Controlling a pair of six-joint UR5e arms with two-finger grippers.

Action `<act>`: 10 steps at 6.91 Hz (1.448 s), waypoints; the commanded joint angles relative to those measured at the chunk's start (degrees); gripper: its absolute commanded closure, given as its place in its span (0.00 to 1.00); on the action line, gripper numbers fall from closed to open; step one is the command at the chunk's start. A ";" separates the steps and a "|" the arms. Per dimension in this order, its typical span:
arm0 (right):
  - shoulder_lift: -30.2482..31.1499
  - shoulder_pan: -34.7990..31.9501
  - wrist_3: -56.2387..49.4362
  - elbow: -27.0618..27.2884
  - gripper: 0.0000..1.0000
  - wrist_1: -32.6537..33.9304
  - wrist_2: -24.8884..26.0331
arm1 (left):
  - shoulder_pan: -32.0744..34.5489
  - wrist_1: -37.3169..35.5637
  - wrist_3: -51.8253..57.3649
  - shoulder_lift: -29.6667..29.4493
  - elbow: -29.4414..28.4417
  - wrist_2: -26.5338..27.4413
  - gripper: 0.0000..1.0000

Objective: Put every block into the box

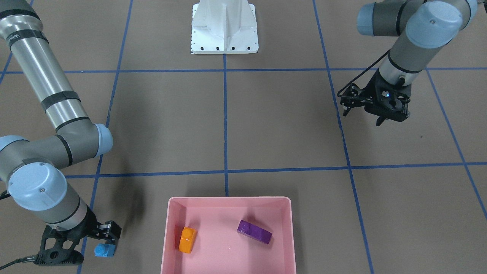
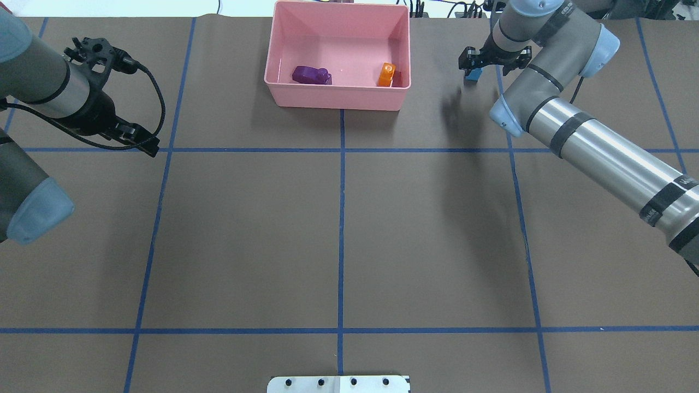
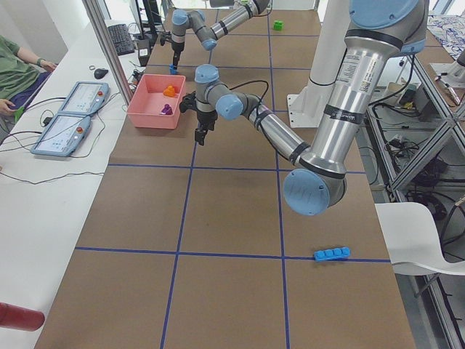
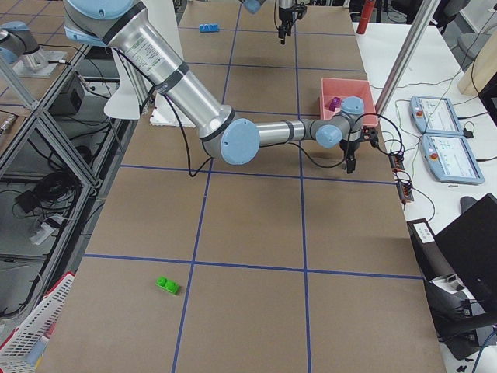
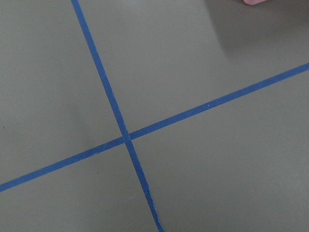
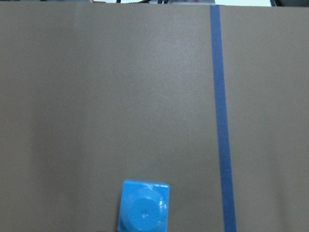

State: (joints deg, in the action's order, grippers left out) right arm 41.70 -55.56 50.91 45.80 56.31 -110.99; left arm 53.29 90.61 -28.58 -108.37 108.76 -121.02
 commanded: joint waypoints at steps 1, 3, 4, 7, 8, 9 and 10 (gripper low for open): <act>-1.09 0.98 2.35 -1.86 0.12 -1.20 1.92 | -0.03 0.00 -0.25 -0.09 -0.13 0.00 0.00; -1.44 1.07 1.74 -2.04 0.97 -1.11 1.83 | -0.03 0.00 -0.25 0.00 -0.13 0.00 0.00; -2.05 0.98 1.74 -2.04 1.00 -1.11 1.92 | -0.03 0.00 -0.25 0.00 -0.13 0.00 0.00; -4.16 -1.47 1.56 -1.95 1.00 -0.85 1.83 | -0.03 0.00 -0.25 0.00 0.04 0.00 0.00; -4.95 -2.61 0.78 -0.99 1.00 -0.67 1.48 | -0.03 0.00 -0.25 0.00 -0.04 0.00 0.00; -6.44 -3.84 0.77 1.72 1.00 2.37 -0.61 | -0.03 0.00 -0.34 0.09 0.04 0.00 0.00; -9.76 -4.29 1.12 4.96 1.00 10.15 -1.24 | -0.03 0.00 -0.34 0.43 0.22 -0.09 0.00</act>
State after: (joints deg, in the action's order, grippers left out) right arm 34.93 -58.99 51.87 47.46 59.80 -111.08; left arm 53.26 90.62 -28.89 -108.21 108.85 -121.05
